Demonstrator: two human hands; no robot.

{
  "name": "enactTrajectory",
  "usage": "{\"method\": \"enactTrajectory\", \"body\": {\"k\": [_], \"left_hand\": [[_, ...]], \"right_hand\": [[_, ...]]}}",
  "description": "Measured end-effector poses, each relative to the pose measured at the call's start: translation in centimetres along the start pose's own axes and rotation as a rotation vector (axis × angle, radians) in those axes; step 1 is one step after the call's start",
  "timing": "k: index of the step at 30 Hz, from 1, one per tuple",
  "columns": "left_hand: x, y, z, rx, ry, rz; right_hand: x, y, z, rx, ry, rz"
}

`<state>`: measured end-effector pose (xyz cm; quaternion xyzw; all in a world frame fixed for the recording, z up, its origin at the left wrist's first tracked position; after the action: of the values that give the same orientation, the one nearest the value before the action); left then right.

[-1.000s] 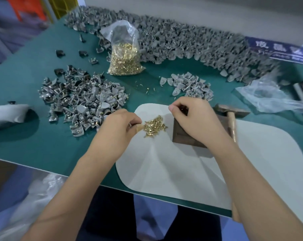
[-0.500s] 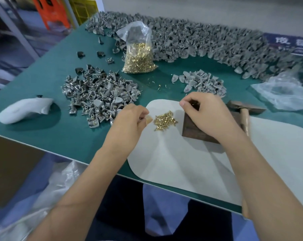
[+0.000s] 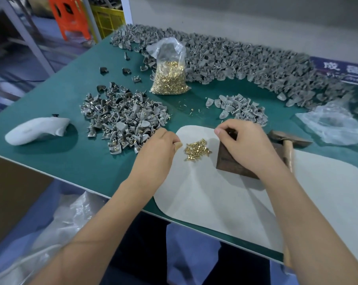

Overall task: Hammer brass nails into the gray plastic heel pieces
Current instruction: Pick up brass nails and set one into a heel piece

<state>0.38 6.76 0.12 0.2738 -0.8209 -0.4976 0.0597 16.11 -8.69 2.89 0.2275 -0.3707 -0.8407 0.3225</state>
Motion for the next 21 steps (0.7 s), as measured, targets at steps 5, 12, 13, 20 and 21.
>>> {"method": "enactTrajectory", "body": {"k": [5,12,13,20,21], "left_hand": [[-1.7,0.2,-2.7,0.652,0.111,-0.027],[-7.5,-3.0,-7.4,1.496,0.415,0.376],[-8.2,-3.4,-8.0,1.505,0.408,0.402],[-12.0,-5.7,-10.5,1.448,0.375,0.610],[-12.4,-5.9,-10.3,1.413,0.349,0.624]], "right_hand": [[-0.2,0.0,-0.2,-0.072,0.030,-0.052],[-1.2,2.2,-0.1,-0.431,0.081,-0.234],[-1.4,2.7,-0.2,-0.425,0.099,-0.276],[-2.5,5.3,-1.6,-0.137,0.125,-0.478],[-2.6,5.5,-1.9,-0.088,0.144,-0.490]]}}
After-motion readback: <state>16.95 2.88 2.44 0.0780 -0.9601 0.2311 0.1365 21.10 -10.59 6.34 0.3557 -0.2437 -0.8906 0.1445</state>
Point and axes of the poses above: each hand's wrist, its own x-axis away from the middle knuckle, its own y-axis out of the back of the hand, z = x × y, the point moved 4 cm from there along -x, towards the middle knuckle, and after that the axes turned 3 degrees about -x, right-handed, at the moved point
